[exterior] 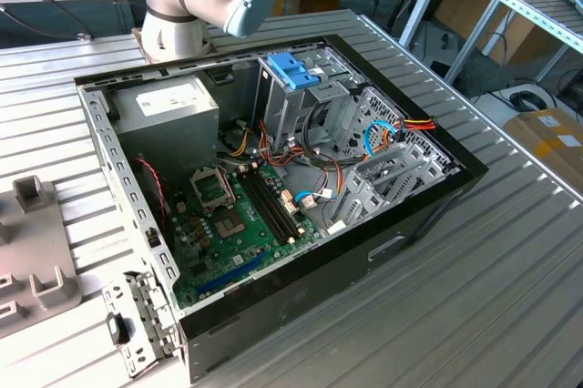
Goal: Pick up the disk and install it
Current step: 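Pick up the disk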
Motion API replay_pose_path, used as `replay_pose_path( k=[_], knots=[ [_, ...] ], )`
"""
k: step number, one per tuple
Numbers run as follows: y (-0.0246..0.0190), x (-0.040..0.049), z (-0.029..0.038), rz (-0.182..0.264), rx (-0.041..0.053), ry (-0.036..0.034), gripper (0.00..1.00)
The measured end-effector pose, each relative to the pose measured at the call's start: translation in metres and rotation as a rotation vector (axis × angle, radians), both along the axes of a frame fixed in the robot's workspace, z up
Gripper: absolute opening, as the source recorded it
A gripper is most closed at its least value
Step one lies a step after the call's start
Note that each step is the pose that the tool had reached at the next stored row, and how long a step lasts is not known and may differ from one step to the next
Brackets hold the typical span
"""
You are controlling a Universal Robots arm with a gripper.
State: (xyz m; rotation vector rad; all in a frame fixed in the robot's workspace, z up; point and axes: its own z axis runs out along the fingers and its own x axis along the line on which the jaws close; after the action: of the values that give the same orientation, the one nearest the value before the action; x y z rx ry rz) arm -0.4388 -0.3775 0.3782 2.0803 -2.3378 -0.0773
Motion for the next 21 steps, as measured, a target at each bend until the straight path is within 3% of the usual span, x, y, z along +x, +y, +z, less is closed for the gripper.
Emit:
replay_pose_path(
  k=[21],
  knots=[
    [0.0,0.0,-0.004,0.0,0.0,0.0,0.67]
  ],
)
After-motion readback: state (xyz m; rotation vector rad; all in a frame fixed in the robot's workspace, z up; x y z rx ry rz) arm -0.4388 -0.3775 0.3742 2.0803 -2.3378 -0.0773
